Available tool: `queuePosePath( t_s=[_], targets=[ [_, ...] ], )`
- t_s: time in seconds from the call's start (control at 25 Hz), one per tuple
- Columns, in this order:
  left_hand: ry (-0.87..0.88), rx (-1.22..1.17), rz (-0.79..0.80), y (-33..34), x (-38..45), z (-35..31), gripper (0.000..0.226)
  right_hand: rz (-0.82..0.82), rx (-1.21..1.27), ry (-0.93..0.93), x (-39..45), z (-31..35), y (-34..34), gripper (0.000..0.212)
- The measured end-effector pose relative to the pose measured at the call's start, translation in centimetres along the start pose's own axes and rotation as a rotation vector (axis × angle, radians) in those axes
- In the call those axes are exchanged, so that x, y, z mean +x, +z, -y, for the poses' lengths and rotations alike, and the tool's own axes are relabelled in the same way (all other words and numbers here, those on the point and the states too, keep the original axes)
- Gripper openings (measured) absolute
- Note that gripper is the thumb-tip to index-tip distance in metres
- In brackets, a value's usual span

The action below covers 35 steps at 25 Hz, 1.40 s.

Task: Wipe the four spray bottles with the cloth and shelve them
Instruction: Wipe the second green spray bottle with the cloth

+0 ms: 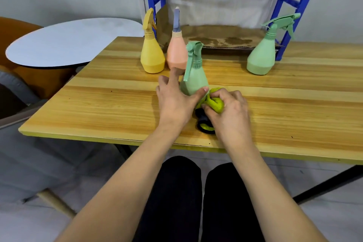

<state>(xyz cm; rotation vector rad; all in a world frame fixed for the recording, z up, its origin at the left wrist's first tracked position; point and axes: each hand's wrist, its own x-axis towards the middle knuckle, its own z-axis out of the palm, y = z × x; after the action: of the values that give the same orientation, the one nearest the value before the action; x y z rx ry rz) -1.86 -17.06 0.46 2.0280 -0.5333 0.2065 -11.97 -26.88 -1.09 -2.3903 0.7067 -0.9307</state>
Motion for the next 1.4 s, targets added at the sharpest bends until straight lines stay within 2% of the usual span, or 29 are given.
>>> queuePosePath(
  t_s=[0.08, 0.16, 0.28, 0.36, 0.44, 0.52, 0.76, 1.04, 1.4],
  targets=[
    [-0.038, 0.01, -0.083, 0.8, -0.3, -1.1, 0.075, 0.005, -0.018, 0.001, 0.1, 0.2, -0.1, 0.031],
    [-0.034, -0.024, -0.087, 0.8, -0.2, -1.4, 0.077, 0.017, -0.019, -0.009, 0.0, 0.3, -0.1, 0.03],
    [-0.01, -0.032, 0.116, -1.2, 0.8, -1.0, 0.075, 0.012, -0.01, -0.011, 0.1, 0.1, -0.2, 0.029],
    [0.022, 0.02, 0.274, -3.1, 1.5, -0.4, 0.071, 0.006, 0.0, 0.001, 0.2, 0.1, 0.0, 0.03],
    [0.057, 0.112, 0.412, -4.6, 2.1, 0.0, 0.077, 0.001, 0.014, 0.008, 0.2, 0.1, 0.1, 0.03],
    [0.1, 0.152, 0.466, -5.4, 2.7, 0.4, 0.082, -0.005, 0.021, 0.011, 0.2, 0.1, 0.1, 0.029],
    [0.16, 0.049, 0.353, -3.0, 2.7, 0.5, 0.079, 0.04, 0.006, -0.001, 0.6, -0.6, -1.2, 0.028],
    [0.151, 0.054, 0.248, 2.9, 5.3, -1.0, 0.081, -0.04, -0.168, 0.066, 2.5, -4.8, -3.3, 0.032],
    [0.12, 0.058, 0.324, 12.7, 11.1, -4.7, 0.081, -0.044, -0.275, 0.051, 3.2, -6.6, -2.8, 0.04]
  ],
)
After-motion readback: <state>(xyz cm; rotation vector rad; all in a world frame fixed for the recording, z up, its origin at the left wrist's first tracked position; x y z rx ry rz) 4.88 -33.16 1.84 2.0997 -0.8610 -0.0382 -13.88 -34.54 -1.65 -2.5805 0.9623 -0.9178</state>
